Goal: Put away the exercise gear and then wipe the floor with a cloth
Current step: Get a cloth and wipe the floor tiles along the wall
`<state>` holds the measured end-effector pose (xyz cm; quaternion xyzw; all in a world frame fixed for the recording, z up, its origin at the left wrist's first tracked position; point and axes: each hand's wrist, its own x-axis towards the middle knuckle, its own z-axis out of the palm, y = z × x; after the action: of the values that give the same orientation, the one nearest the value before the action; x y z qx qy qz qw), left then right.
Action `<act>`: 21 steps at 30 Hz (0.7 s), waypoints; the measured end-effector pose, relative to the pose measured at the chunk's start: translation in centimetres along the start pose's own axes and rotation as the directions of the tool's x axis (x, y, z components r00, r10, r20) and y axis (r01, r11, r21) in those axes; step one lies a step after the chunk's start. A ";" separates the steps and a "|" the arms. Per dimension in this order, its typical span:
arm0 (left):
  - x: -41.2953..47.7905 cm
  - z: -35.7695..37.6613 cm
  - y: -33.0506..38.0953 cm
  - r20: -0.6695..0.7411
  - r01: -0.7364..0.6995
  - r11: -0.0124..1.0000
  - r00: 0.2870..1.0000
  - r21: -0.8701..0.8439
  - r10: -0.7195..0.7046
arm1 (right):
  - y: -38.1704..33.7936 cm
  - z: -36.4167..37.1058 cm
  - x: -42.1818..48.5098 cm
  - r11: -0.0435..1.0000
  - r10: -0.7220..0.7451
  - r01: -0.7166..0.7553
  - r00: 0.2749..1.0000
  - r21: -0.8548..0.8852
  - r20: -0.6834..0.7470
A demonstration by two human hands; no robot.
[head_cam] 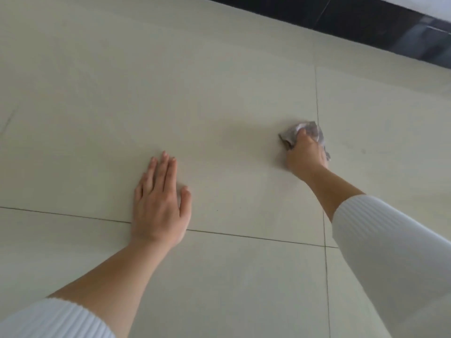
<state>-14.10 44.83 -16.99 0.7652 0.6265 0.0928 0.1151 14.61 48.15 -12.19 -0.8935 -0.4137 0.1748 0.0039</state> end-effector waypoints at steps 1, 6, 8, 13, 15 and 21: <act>0.0 0.0 0.0 0.003 -0.001 1.000 1.000 0.003 0.001 | -1.4 0.4 -0.4 0.997 -0.075 0.075 0.997 0.006 0.002; 0.0 -0.1 0.0 0.018 0.005 1.000 1.000 0.025 -0.005 | -4.3 4.6 -8.3 0.675 -0.721 0.726 0.687 -0.134 0.089; 0.1 -0.2 0.1 0.030 0.012 1.000 0.999 0.025 -0.012 | -2.9 4.6 -11.0 0.417 -0.881 0.879 0.453 -0.230 0.136; 0.1 -0.4 0.2 0.042 0.006 1.000 0.999 0.027 -0.007 | 0.3 3.6 -4.7 0.563 -0.793 0.732 0.610 -0.385 0.000; 0.1 -0.5 0.2 0.047 0.008 1.000 0.999 0.025 -0.009 | 0.3 2.4 -0.8 0.768 -0.601 0.532 0.791 -0.358 -0.114; 0.2 -0.4 0.2 0.052 0.012 1.000 0.999 0.029 -0.013 | -3.7 -1.5 8.2 0.990 0.063 -0.044 0.988 0.136 -0.143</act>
<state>-13.94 45.01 -16.56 0.7651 0.6293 0.0631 0.1209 17.18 56.86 -12.77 -0.9125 -0.3756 0.1354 0.0890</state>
